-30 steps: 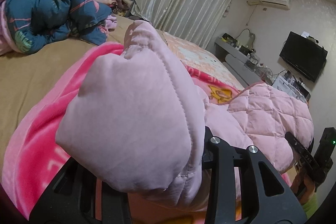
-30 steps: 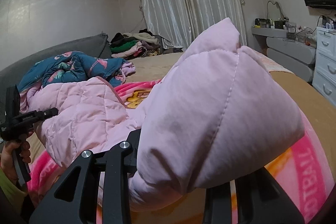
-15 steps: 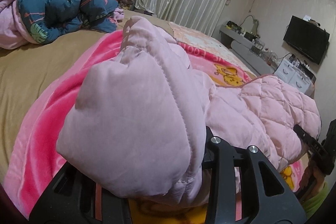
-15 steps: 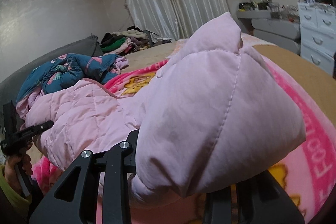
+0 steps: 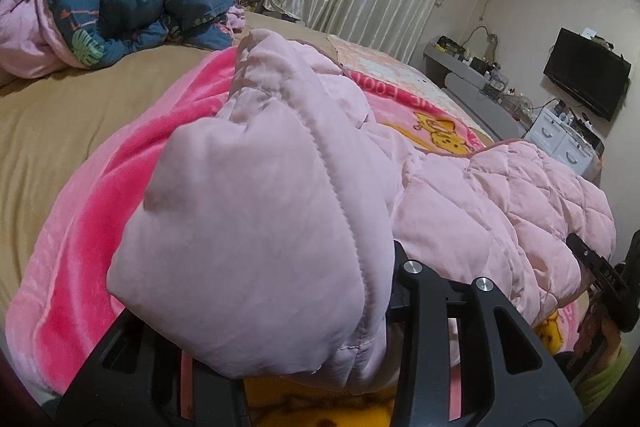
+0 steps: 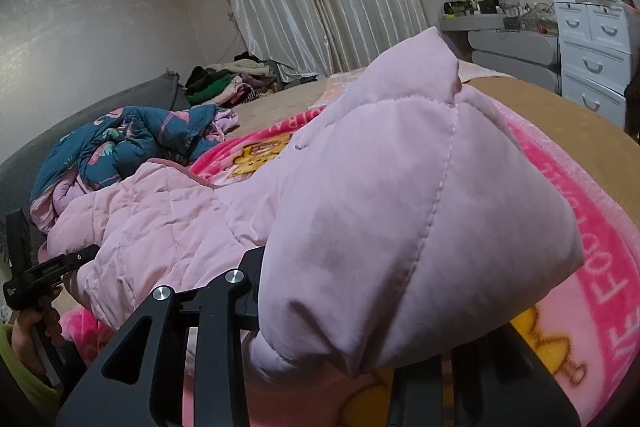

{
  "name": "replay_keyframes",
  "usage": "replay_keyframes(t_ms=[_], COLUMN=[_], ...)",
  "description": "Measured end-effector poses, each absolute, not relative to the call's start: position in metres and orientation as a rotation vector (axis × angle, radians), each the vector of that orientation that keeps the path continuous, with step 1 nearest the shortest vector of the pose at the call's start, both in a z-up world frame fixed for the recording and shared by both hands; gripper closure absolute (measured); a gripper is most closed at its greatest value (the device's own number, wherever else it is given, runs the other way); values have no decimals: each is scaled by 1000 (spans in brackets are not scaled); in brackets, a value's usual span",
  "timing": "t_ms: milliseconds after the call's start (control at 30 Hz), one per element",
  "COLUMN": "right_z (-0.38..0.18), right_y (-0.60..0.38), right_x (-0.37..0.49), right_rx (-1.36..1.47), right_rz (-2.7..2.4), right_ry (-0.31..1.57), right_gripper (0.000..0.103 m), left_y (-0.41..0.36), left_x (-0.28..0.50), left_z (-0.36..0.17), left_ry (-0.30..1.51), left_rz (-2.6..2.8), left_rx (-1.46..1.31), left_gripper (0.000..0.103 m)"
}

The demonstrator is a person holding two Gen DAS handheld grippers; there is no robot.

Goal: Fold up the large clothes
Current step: 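Lift and fold the held jacket side over the rest with both tools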

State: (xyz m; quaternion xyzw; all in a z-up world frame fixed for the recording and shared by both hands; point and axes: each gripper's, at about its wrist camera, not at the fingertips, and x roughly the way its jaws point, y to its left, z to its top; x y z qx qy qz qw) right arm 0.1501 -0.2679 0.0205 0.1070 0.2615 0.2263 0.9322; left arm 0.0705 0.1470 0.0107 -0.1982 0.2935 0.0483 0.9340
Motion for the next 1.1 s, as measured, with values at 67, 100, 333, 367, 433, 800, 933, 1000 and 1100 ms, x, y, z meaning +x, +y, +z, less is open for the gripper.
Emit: replay_keyframes(t_ms=[67, 100, 333, 367, 433, 800, 933, 1000, 1100], right_z=[18, 16, -4, -8, -14, -42, -41, -34, -18], right_y=[-270, -274, -285, -287, -288, -293, -294, -293, -302], right_x=[151, 152, 174, 181, 188, 216, 205, 195, 171], right_rx=[226, 236, 362, 382, 418, 552, 522, 478, 455], right_rz=[456, 450, 382, 364, 352, 307, 264, 233, 161], right_ry=[550, 560, 681, 715, 744, 910, 912, 884, 802], right_gripper=[71, 71, 63, 62, 59, 16, 8, 8, 8], left_y=[150, 151, 157, 157, 156, 156, 155, 154, 154], left_x=[71, 73, 87, 89, 93, 104, 99, 98, 96], left_z=[8, 7, -2, -2, -3, -10, -11, -11, -10], left_ry=[609, 615, 652, 654, 659, 686, 691, 693, 693], left_rz=[106, 112, 152, 156, 163, 200, 200, 200, 195], left_rx=[-405, -403, -410, -405, -399, -409, -420, -419, -425], left_gripper=[72, 72, 67, 67, 66, 62, 61, 61, 61])
